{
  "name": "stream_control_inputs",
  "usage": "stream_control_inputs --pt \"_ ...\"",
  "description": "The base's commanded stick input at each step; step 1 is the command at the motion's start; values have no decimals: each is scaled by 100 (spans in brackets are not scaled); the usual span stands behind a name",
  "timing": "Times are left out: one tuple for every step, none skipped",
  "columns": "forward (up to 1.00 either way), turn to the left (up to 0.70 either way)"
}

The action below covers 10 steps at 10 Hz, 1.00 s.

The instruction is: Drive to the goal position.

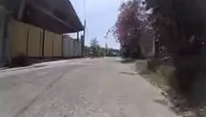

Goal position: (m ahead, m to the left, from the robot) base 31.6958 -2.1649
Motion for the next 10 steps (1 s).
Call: stream_control_inputs --pt "100 4" --pt "100 4" --pt "100 4" --pt "100 -32" --pt "100 -36" --pt "100 -36" --pt "100 -26" --pt "100 4" --pt "100 4" --pt "100 4"
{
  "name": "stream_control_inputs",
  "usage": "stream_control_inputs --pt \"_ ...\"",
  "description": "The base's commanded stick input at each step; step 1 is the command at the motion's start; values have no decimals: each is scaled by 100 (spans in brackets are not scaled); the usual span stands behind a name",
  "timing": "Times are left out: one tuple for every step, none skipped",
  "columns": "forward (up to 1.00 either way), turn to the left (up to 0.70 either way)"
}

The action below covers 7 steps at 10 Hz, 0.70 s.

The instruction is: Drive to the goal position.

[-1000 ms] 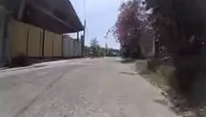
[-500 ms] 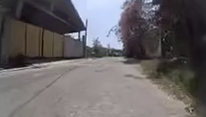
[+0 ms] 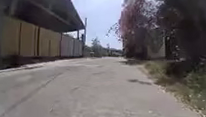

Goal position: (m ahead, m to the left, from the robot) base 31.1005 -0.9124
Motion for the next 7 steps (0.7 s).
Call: stream_control_inputs --pt "100 4" --pt "100 4" --pt "100 -18" --pt "100 -36" --pt "100 -21" --pt "100 4" --pt "100 4"
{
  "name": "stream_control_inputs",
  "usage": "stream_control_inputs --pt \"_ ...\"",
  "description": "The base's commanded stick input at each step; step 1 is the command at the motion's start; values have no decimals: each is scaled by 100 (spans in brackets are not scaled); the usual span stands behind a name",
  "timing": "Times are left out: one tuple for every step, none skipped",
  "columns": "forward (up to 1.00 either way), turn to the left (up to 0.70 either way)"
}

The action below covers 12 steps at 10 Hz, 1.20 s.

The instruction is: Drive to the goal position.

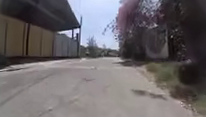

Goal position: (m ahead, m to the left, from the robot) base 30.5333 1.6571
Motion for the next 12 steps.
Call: stream_control_inputs --pt "100 4" --pt "100 4" --pt "100 4" --pt "100 4" --pt "100 4" --pt "100 -10" --pt "100 -36" --pt "100 -35" --pt "100 -24" --pt "100 -13" --pt "100 -1" --pt "100 4"
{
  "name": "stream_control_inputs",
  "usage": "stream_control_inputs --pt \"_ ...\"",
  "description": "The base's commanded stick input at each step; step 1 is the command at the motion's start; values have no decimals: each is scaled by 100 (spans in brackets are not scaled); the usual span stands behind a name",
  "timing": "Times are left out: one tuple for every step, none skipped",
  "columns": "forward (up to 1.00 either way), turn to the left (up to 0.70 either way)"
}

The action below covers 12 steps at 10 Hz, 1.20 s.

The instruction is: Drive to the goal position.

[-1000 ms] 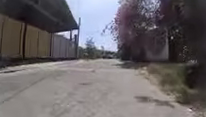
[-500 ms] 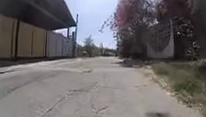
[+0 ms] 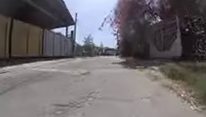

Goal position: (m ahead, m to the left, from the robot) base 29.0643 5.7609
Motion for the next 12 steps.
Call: stream_control_inputs --pt "100 4" --pt "100 4" --pt "100 4" --pt "100 4" --pt "100 4" --pt "100 4" --pt "100 4" --pt "100 4" --pt "100 4" --pt "100 4" --pt "100 4" --pt "100 4"
